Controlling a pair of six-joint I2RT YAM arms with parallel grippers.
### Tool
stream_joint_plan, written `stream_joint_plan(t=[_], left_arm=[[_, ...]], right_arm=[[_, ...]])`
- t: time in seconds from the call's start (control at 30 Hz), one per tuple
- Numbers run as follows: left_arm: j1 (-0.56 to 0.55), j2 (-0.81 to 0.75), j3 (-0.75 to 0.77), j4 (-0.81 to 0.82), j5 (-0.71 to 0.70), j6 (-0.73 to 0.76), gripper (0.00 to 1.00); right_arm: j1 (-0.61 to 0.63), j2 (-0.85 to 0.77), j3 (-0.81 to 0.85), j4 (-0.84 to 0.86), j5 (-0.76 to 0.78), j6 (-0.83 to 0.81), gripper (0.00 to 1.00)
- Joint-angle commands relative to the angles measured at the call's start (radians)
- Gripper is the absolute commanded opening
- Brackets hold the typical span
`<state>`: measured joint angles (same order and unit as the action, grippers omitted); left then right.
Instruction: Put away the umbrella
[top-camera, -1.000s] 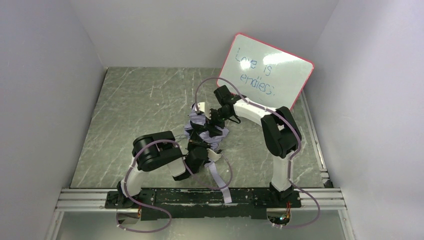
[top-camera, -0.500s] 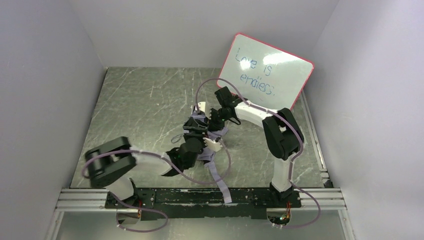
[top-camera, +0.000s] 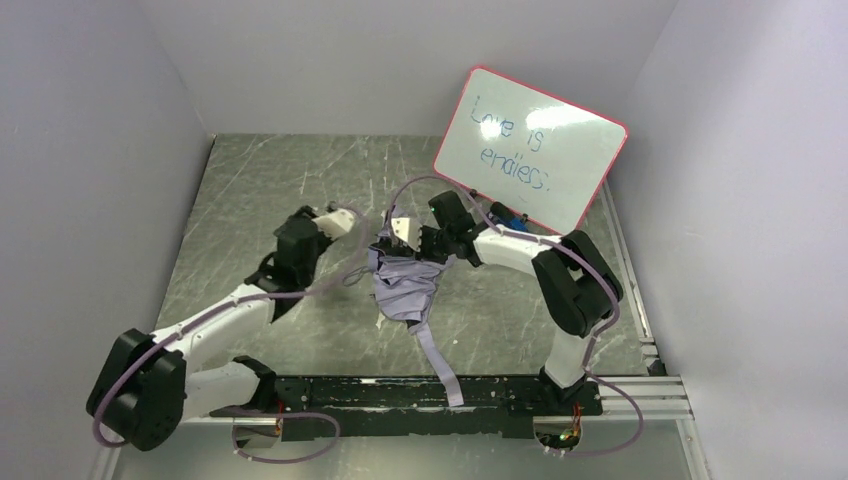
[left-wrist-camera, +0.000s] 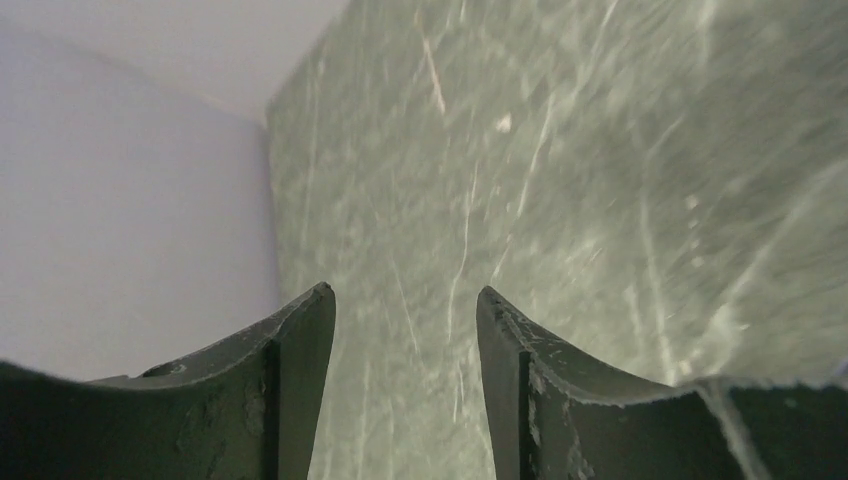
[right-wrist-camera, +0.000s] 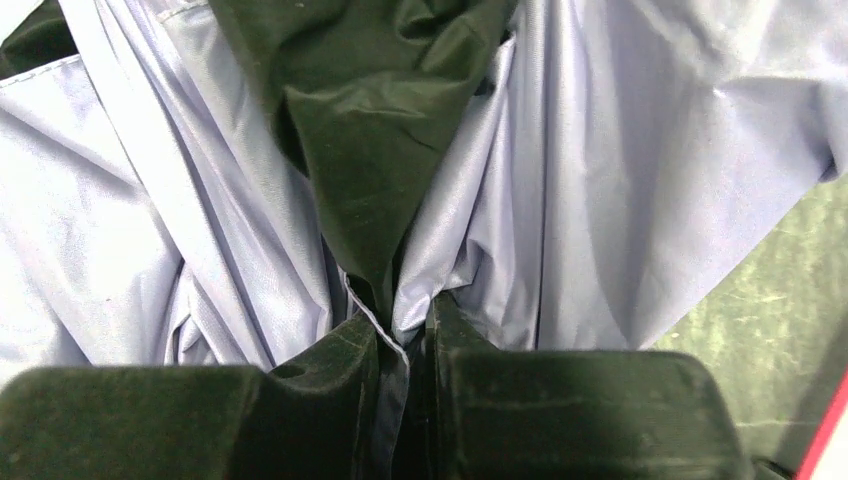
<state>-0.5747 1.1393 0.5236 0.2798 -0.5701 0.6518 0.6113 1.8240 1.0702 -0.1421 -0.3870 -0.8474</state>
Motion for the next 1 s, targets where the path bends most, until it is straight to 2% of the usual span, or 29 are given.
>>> stream_joint_plan(t=[0.0, 0.13, 0.33, 0.57, 0.77, 0.93, 0.97], left_arm=[[0.223, 0.006, 0.086, -0.216, 0.314, -0.179, 0.58], [0.342, 0.094, 0.233, -0.35, 0.496, -0.204, 0.59], [0.347, 0.24, 0.515, -0.591, 0.763, -0.151, 0.6], [0.337, 0.353, 0.733, -0.728, 1.019, -0.112, 0.64], [0.22, 0.484, 0.888, -0.882, 1.047, -0.039, 0.69], [0.064, 0.549, 0.92, -0.906, 0.968, -0.001, 0.79], [0.05, 0.562, 0.931, -0.915, 0.975, 0.007, 0.84]], right_arm=[[0.041, 0.033, -0.129, 0.058, 0.247, -0.066, 0.07], [0.097, -0.023, -0.228, 0.197, 0.334, -0.068, 0.07], [0.176, -0.067, -0.379, 0.38, 0.485, -0.123, 0.09], [0.282, -0.071, -0.547, 0.607, 0.611, -0.244, 0.12], [0.381, -0.022, -0.606, 0.727, 0.785, -0.288, 0.11], [0.441, 0.012, -0.623, 0.781, 0.849, -0.298, 0.1], [0.45, 0.017, -0.62, 0.777, 0.853, -0.29, 0.1]])
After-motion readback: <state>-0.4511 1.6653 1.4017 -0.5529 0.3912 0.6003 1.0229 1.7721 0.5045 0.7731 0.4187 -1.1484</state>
